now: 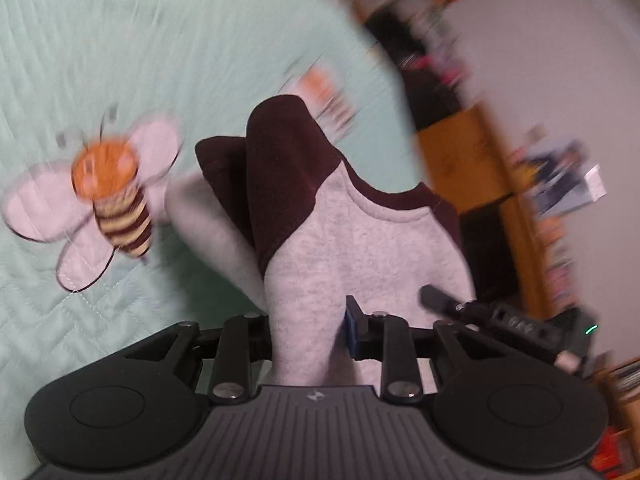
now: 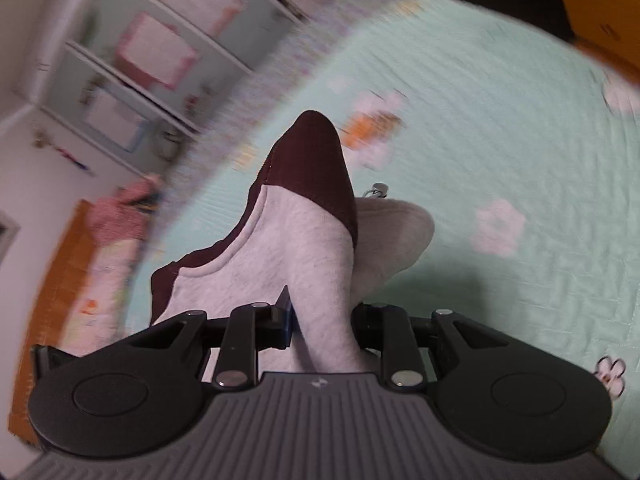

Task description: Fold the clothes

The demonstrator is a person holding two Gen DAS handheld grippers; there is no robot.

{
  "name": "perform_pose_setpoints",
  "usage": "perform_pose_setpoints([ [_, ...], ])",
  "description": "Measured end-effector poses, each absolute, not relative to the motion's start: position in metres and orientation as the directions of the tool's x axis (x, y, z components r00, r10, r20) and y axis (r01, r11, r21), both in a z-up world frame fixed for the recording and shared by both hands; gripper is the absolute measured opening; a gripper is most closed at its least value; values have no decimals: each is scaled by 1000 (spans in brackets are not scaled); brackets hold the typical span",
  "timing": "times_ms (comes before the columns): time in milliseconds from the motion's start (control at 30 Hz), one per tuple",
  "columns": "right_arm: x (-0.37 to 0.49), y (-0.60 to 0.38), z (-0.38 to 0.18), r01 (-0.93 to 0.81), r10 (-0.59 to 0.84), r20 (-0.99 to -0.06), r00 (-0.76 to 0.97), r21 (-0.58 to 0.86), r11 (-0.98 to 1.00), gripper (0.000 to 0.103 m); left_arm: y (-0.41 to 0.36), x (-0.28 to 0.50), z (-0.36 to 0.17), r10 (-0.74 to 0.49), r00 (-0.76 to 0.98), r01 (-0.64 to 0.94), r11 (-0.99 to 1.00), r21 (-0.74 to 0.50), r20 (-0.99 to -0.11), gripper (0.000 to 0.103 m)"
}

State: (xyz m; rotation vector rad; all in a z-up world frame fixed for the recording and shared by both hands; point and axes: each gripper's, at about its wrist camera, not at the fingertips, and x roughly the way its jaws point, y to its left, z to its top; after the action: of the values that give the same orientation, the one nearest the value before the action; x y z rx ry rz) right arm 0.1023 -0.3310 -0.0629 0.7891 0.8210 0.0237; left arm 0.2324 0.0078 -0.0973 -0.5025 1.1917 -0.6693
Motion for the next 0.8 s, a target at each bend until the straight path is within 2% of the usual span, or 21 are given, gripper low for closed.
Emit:
perform_pose_setpoints([
  [33,109,-334,-85,300,292,-682,671,609,734,32,10,235,-110,-709,223,191,705,-683,-669,47],
  [67,113,-337,-106,324,272,-715,644,578,749,36,11,239,-123,-711,226,176,702,-690,-666,48],
  [100,113,-341,-124,345,273,-709,650,595,726,50,13,242,-135,-714,228,160,698,-698,-662,49],
  [200,99,-357,-148,336,321,-602,731,727,598,53,28,250,-135,-743,197,127,667,-735,-640,50],
  [267,92,-365,-151,327,340,-573,745,759,563,53,43,250,-126,-706,260,131,702,-700,-659,52],
  [333,84,-372,-150,326,342,-555,759,777,538,58,58,246,-114,-660,327,119,739,-663,-677,55],
  [433,62,-376,-133,388,243,-573,783,754,530,69,72,230,-95,-574,407,94,800,-592,-711,56],
  [533,34,-378,-113,470,80,-580,810,726,502,70,71,201,-67,-509,494,112,841,-529,-705,55],
  [567,23,-378,-107,478,36,-567,823,725,496,70,67,188,-60,-541,507,155,823,-547,-670,55],
  [633,11,-368,-97,375,79,-466,881,791,483,70,58,161,-47,-605,527,242,781,-577,-598,58],
  [700,7,-357,-96,233,194,-338,921,877,419,70,49,135,-34,-664,536,327,733,-596,-522,69],
  [733,6,-351,-95,161,247,-268,931,911,380,70,37,133,-41,-674,515,346,729,-591,-530,69],
  [800,17,-347,-107,116,305,-207,929,950,291,70,14,129,-56,-690,471,381,721,-579,-549,69],
])
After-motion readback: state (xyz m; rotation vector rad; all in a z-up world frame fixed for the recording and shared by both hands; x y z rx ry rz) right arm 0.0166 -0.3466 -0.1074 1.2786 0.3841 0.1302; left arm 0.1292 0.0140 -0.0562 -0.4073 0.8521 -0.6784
